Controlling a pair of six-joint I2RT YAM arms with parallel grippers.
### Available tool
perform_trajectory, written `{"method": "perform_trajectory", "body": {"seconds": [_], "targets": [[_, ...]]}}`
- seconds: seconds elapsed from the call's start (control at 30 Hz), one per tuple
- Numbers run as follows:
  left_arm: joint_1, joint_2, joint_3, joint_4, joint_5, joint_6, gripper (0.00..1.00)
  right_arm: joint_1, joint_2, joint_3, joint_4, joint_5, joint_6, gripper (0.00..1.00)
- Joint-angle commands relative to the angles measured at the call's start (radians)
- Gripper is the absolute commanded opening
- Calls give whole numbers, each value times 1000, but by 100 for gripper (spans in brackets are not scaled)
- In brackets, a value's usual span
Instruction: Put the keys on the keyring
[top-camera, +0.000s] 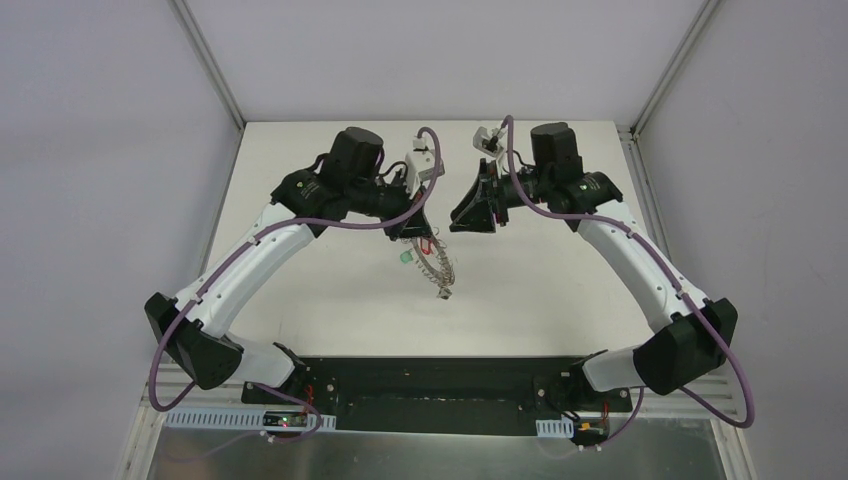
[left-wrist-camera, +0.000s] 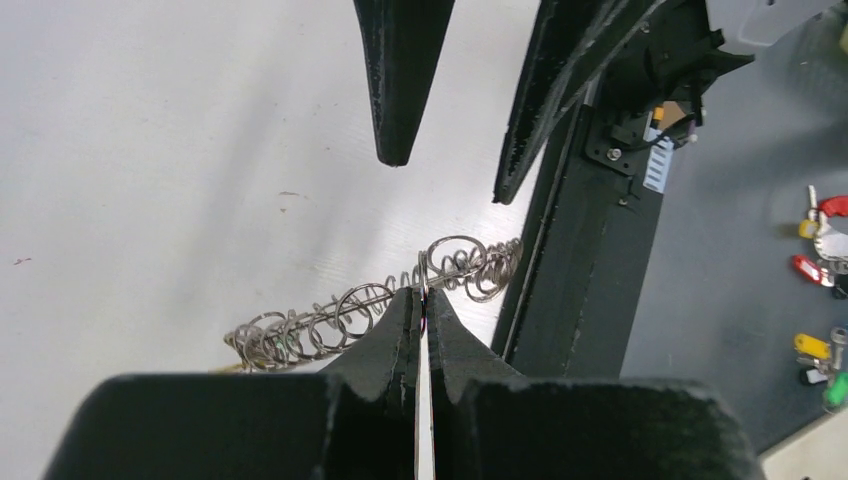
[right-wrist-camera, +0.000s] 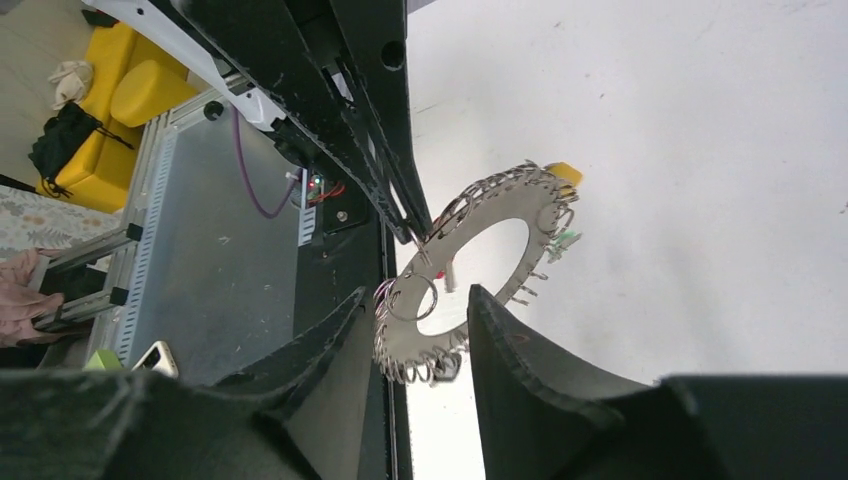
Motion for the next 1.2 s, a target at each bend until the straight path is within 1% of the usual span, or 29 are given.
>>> {"method": "perform_trajectory", "body": {"seconds": [0.0,0.2,0.4,0.53,0.7,0.9,0.97,1.17], "targets": [[3,-29,81,-59,85,-42,0,1,-9,19,58,-89,20,40],[3,-27,93,-54,148,-96,0,38,3,33,63,-157,20,37],[3,-14,90,-23,191,-154,0,74,8,35,23,-155,-19,34],[3,-14,85,-16,200,-156,0,87,20,37,11,-152,-39,29],[3,-18,76,-13,195,-156,0,102,30,42,-7,-152,-56,17],[3,-22,66,-14,183,-150,0,103,33,38,-7,-154,-56,7],[3,-23,60,-14,178,-145,0,103,35,37,-5,-161,-52,1],[12,-33,45,10,153,-145,0,101,38,50,-14,-172,-68,0]]}}
